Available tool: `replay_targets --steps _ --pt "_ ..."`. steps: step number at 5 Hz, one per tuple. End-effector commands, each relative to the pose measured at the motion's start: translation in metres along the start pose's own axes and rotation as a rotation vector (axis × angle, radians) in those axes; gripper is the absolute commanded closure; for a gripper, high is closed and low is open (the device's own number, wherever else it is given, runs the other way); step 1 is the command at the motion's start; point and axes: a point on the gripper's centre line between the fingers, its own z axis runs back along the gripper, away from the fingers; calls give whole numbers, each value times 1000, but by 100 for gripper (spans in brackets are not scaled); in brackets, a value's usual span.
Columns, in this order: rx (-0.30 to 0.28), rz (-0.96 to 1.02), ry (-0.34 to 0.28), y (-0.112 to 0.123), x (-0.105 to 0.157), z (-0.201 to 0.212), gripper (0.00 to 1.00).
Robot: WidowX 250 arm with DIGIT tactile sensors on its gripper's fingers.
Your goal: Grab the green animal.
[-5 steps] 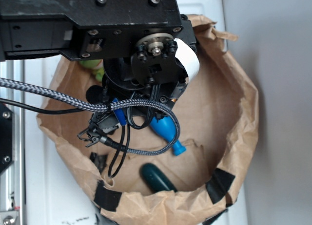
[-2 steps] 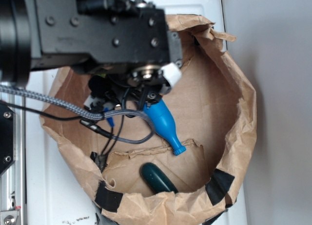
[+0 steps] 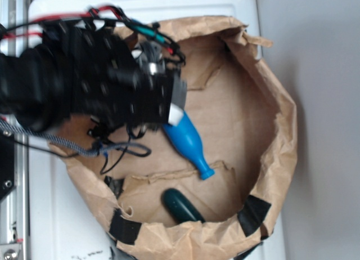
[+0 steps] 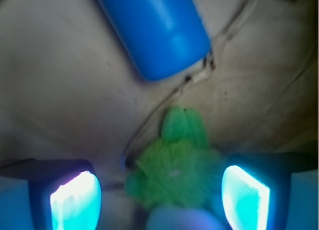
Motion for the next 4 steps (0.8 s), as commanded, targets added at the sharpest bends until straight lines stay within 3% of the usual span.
replay_targets --steps 1,2,3,4 --pt "27 4 -16 3 -3 11 0" --pt "27 4 -16 3 -3 11 0" --pt "-24 2 34 -5 -3 12 0" --pt "-58 68 122 6 -10 6 0"
